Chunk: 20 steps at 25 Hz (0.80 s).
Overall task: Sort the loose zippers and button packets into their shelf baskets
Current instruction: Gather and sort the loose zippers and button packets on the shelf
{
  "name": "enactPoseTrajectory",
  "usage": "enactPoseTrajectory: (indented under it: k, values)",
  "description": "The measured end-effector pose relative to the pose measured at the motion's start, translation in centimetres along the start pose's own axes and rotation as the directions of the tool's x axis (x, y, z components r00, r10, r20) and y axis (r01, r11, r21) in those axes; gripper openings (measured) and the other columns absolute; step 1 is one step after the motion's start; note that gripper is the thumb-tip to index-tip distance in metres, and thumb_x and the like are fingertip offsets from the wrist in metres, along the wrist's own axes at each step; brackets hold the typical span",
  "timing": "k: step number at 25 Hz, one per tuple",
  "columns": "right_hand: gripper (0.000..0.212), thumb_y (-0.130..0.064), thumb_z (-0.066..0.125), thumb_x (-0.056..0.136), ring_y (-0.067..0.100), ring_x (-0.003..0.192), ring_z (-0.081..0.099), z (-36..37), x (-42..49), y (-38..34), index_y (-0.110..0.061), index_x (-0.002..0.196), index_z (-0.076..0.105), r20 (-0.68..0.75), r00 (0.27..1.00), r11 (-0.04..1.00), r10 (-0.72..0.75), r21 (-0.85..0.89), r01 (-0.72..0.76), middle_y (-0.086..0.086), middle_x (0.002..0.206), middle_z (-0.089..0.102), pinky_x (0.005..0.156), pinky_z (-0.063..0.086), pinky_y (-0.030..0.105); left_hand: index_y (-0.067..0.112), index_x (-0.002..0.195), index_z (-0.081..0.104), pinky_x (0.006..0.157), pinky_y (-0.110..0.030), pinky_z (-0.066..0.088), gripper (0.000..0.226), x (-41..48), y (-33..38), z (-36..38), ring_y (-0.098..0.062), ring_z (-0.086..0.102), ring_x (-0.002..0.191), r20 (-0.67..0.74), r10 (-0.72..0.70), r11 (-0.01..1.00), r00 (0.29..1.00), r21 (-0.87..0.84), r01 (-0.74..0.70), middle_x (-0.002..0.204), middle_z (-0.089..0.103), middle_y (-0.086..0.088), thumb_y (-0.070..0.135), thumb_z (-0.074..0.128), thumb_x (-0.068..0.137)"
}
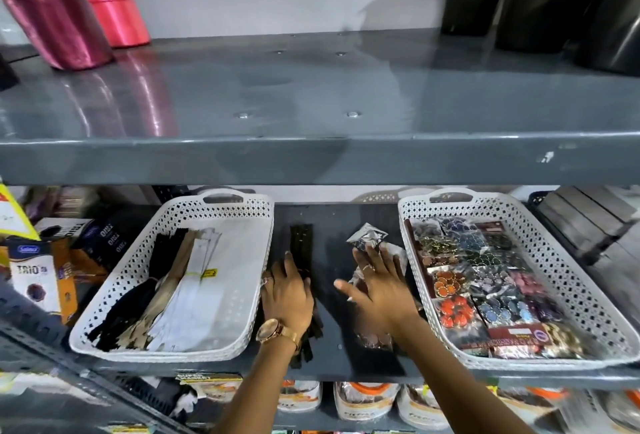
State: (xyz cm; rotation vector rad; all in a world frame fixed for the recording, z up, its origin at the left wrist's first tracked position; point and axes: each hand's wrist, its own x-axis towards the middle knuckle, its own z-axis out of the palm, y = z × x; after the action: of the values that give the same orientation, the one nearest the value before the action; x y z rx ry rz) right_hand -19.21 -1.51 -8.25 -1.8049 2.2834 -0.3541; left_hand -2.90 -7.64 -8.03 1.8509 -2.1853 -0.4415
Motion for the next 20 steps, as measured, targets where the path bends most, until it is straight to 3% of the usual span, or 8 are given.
enactPoseTrajectory:
  k: [3, 6, 10, 12, 14, 16, 18, 20]
  values:
    - [0.090, -0.076, 0.016, 0.079, 0.025, 0.148, -0.008, -1.4, 4.3, -0.5, -0.024, 0.151, 0.013, -0.071, 0.997, 1.000, 0.003, -0.003, -0.003, 0.003, 0.161, 0.003, 0.120, -0.006, 0.045, 0.019, 0.147, 0.022, 0.105, -0.046, 0.040, 0.058, 0.3, -0.3, 0.1, -0.038, 0.042, 0.129, -0.027, 0.080, 0.996, 0.996, 0.032, -0.079, 0.149, 0.031, -0.016, 0.017, 0.042, 0.093]
    - [0.091, -0.076, 0.026, 0.080, 0.030, 0.148, -0.001, -1.6, 7.3, 0.0, -0.018, 0.151, 0.019, 0.017, 1.000, 0.998, 0.026, -0.061, -0.025, 0.008, 0.161, 0.009, 0.119, -0.001, 0.051, 0.017, 0.145, 0.029, 0.108, -0.046, 0.038, 0.057, 1.6, -0.7, -0.4, -0.037, 0.036, 0.135, 0.080, 0.091, 0.991, 0.993, 0.088, -0.098, 0.156, 0.022, -0.014, 0.007, 0.039, 0.090]
    - [0.095, -0.079, 0.030, 0.077, 0.027, 0.148, -0.003, -0.6, 5.7, 1.0, -0.022, 0.151, 0.014, 0.120, 0.991, 0.994, 0.062, -0.100, -0.050, 0.002, 0.162, 0.002, 0.119, -0.004, 0.050, 0.013, 0.147, 0.026, 0.117, -0.045, 0.026, 0.050, 1.4, -0.3, -0.8, -0.035, 0.020, 0.145, 0.081, 0.134, 0.986, 0.988, 0.088, -0.141, 0.159, 0.014, -0.016, 0.026, 0.033, 0.099]
    - [0.101, -0.083, 0.027, 0.073, 0.025, 0.148, -0.006, -0.2, 3.9, 0.6, -0.022, 0.152, 0.009, 0.128, 0.989, 0.993, 0.076, -0.095, -0.064, 0.000, 0.162, -0.003, 0.119, -0.005, 0.050, 0.014, 0.145, 0.030, 0.119, -0.044, 0.020, 0.055, 0.0, -0.3, -0.3, -0.034, 0.016, 0.146, 0.036, 0.214, 0.966, 0.976, 0.142, -0.217, 0.157, 0.020, -0.017, 0.041, 0.029, 0.098]
    - [0.111, -0.089, 0.015, 0.065, 0.025, 0.148, -0.012, 0.4, 1.9, 0.1, -0.022, 0.152, 0.002, 0.132, 0.987, 0.992, 0.090, -0.103, -0.077, 0.000, 0.161, -0.009, 0.118, -0.009, 0.052, 0.012, 0.138, 0.043, 0.117, -0.048, 0.023, 0.060, -1.5, -0.2, 0.1, -0.037, 0.026, 0.143, -0.005, 0.280, 0.948, 0.960, 0.160, -0.276, 0.150, 0.035, -0.020, 0.048, 0.027, 0.094]
    - [0.119, -0.090, -0.005, 0.054, 0.025, 0.146, -0.017, 1.1, 0.0, -0.6, -0.022, 0.152, -0.004, 0.091, 0.993, 0.991, 0.077, -0.116, -0.066, -0.001, 0.160, -0.014, 0.114, -0.019, 0.052, 0.011, 0.128, 0.056, 0.111, -0.054, 0.032, 0.058, -2.3, 0.1, 0.3, -0.038, 0.042, 0.134, -0.062, 0.370, 0.918, 0.927, 0.178, -0.354, 0.139, 0.052, -0.021, 0.046, 0.029, 0.090]
    - [0.123, -0.087, -0.019, 0.047, 0.024, 0.146, -0.018, 1.6, -1.3, -0.7, -0.023, 0.151, -0.003, 0.059, 0.996, 0.992, 0.060, -0.117, -0.052, -0.001, 0.160, -0.014, 0.106, -0.030, 0.047, 0.014, 0.126, 0.058, 0.108, -0.054, 0.030, 0.053, -3.2, 0.9, 0.6, -0.034, 0.046, 0.132, -0.069, 0.444, 0.889, 0.893, 0.157, -0.430, 0.136, 0.056, -0.016, 0.043, 0.029, 0.092]
    - [0.113, -0.085, -0.014, 0.059, 0.024, 0.148, -0.010, 1.8, -2.1, -0.6, -0.024, 0.152, 0.005, 0.010, 0.998, 0.994, 0.054, -0.091, -0.053, 0.000, 0.161, -0.003, 0.107, -0.029, 0.045, 0.016, 0.131, 0.053, 0.111, -0.051, 0.024, 0.060, -4.4, 1.7, 1.0, -0.029, 0.042, 0.136, -0.025, 0.487, 0.871, 0.873, 0.091, -0.483, 0.141, 0.052, -0.011, 0.046, 0.014, 0.097]
